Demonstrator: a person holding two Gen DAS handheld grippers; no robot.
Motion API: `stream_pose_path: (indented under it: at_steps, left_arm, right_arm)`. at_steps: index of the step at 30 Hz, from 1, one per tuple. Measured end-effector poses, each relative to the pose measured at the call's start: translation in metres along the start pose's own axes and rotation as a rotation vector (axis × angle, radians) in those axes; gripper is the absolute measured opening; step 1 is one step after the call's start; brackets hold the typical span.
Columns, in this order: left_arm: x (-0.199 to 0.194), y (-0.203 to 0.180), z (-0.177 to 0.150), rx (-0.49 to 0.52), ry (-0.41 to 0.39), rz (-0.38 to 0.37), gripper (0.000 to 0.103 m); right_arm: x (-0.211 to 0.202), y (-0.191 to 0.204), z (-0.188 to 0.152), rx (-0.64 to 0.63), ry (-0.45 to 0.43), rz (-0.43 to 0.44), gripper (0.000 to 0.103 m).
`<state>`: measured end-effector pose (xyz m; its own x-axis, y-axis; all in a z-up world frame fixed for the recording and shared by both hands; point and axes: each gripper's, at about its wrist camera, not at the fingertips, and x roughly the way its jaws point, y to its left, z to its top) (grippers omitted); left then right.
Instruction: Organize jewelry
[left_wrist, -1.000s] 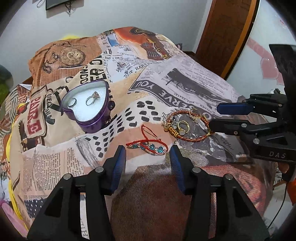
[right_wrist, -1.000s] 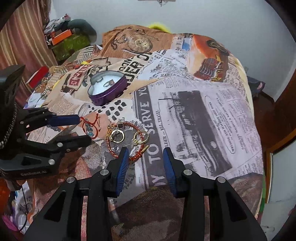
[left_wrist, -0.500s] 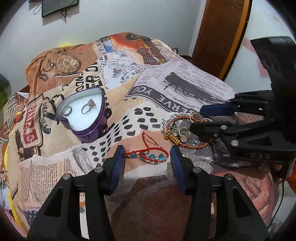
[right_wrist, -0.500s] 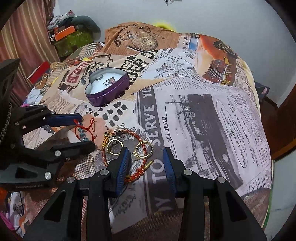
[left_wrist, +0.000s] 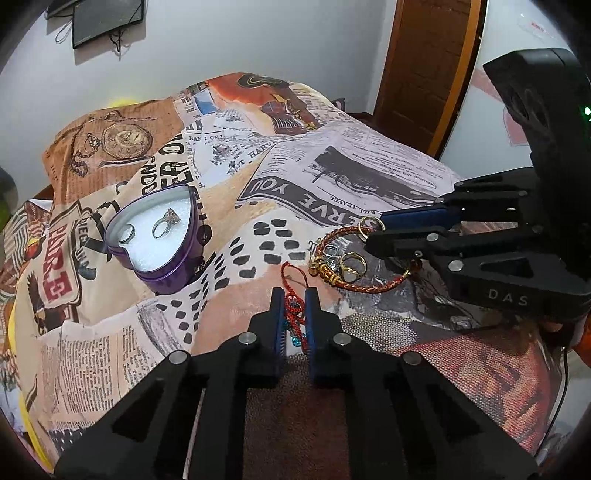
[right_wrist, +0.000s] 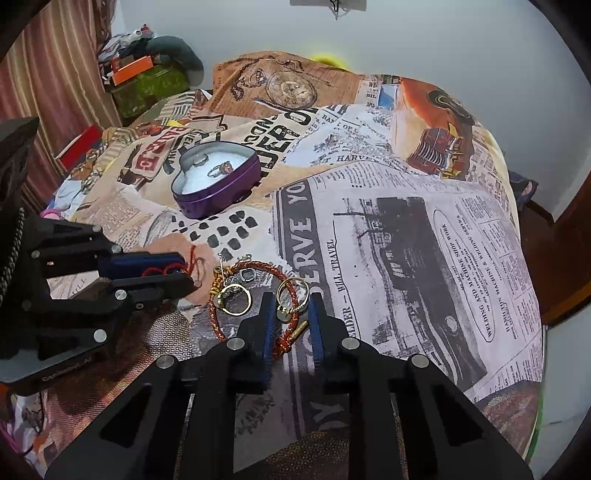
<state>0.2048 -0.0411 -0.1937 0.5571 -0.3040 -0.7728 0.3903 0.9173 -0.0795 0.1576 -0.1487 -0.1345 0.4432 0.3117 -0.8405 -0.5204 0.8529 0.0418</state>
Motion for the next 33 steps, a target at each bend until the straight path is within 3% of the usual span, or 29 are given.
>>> stream_pose_path:
  at_steps: [9,23,33]
  left_arm:
    - [-0.015,0.005,0.003,-0.051,-0.022,0.006,0.006]
    - [-0.067,0.028,0.018,-0.108,-0.135,0.055,0.006]
    - [-0.093,0.058,0.031,-0.140,-0.210,0.106,0.006]
  right_arm:
    - [-0.021,0.002,0.007,0.016,-0.045,0.006,0.016]
    - [-0.056,0.022,0.027,-0.009,-0.142,0.001,0.016]
    - [-0.055,0.044,0.053,-0.028,-0.193,0.030,0.016]
